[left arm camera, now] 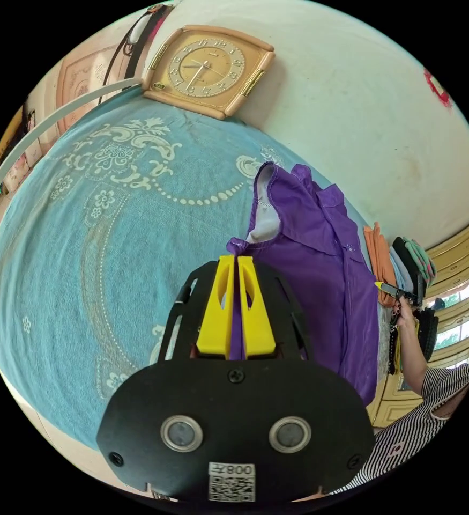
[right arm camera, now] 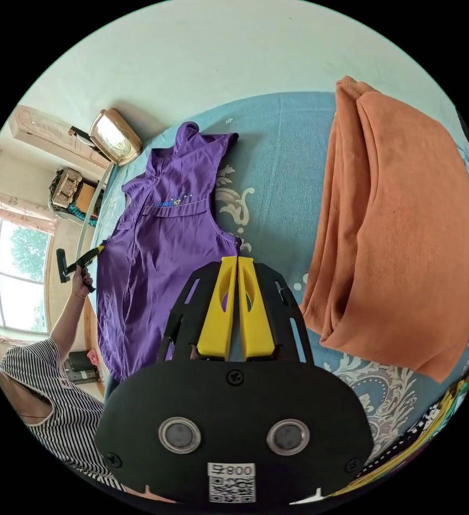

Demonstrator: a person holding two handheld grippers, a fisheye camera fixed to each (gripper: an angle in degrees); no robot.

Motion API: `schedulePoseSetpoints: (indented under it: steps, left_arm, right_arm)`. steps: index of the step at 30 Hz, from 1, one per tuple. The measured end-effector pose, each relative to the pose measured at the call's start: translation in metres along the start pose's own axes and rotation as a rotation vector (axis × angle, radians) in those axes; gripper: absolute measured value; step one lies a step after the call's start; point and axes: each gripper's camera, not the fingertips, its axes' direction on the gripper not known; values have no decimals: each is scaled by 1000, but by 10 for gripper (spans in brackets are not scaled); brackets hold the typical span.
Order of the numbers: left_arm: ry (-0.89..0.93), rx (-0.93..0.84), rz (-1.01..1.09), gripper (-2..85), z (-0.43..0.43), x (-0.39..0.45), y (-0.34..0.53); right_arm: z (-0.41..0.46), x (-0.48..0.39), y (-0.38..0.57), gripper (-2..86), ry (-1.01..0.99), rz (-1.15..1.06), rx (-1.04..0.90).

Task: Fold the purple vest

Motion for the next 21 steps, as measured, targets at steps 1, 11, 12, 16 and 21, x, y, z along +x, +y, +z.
schedulePoseSetpoints:
  steps: [1, 11, 12, 16, 21]
  left_arm:
    - [-3, -6, -6, 17, 1, -3, 2]
    - [23, 76, -81, 65, -10, -23, 33]
    - [3, 107, -49, 69, -16, -14, 34]
    - [-4, 135, 77, 86, -20, 18, 25]
    - [-41, -26, 243, 94, 24, 61, -7]
  right_arm:
    - [-2, -3, -2, 2, 7, -2, 2]
    - [-14, -28, -13, 19, 132, 55, 10]
    - [-25, -34, -13, 25, 184, 74, 53]
    - [-50, -83, -19, 56, 168, -14, 160]
    - [-21, -196, -64, 77, 27, -261, 109]
